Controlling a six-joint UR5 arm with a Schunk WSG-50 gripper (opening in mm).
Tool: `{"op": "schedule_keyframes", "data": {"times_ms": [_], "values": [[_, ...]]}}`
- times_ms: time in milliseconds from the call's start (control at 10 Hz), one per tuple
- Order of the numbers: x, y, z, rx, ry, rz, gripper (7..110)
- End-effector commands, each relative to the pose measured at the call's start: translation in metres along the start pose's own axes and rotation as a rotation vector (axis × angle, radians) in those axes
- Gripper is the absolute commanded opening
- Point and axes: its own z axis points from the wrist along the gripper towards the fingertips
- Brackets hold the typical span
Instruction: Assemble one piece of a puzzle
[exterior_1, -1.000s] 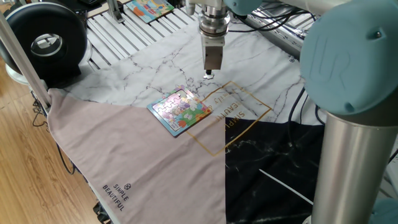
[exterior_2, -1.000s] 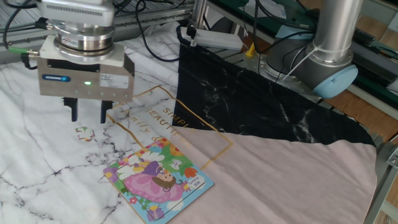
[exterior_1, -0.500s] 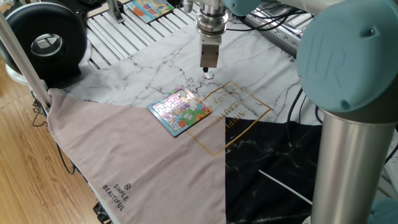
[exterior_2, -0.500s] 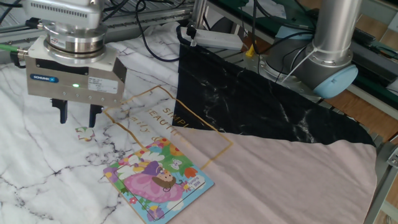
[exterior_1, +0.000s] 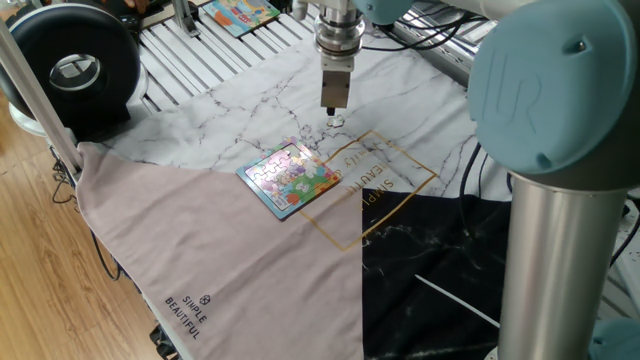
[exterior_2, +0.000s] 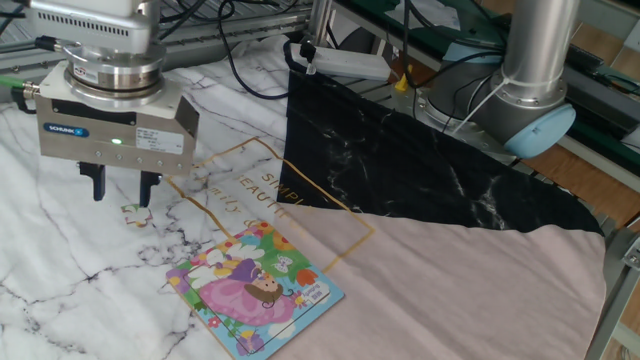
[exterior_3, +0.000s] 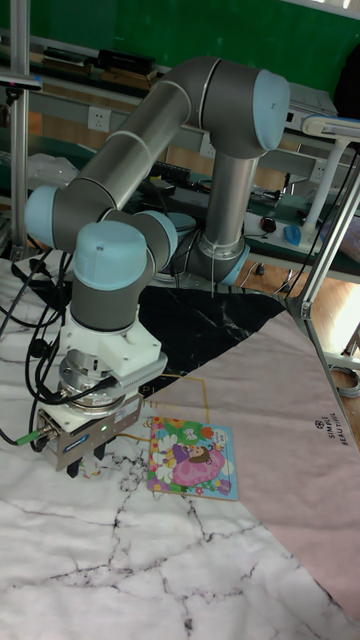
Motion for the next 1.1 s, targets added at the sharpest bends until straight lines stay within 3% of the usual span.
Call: {"op": "schedule_keyframes", "data": {"times_ms": [0,400,1000], "values": [[0.003,-0.001,0.004,-0.005,0.001,0.016,44],[0.003,0.005,0.006,-0.025,0.004,0.061,44],[0.008,0.013,0.018,-0.006,-0.016,0.103,44]]}}
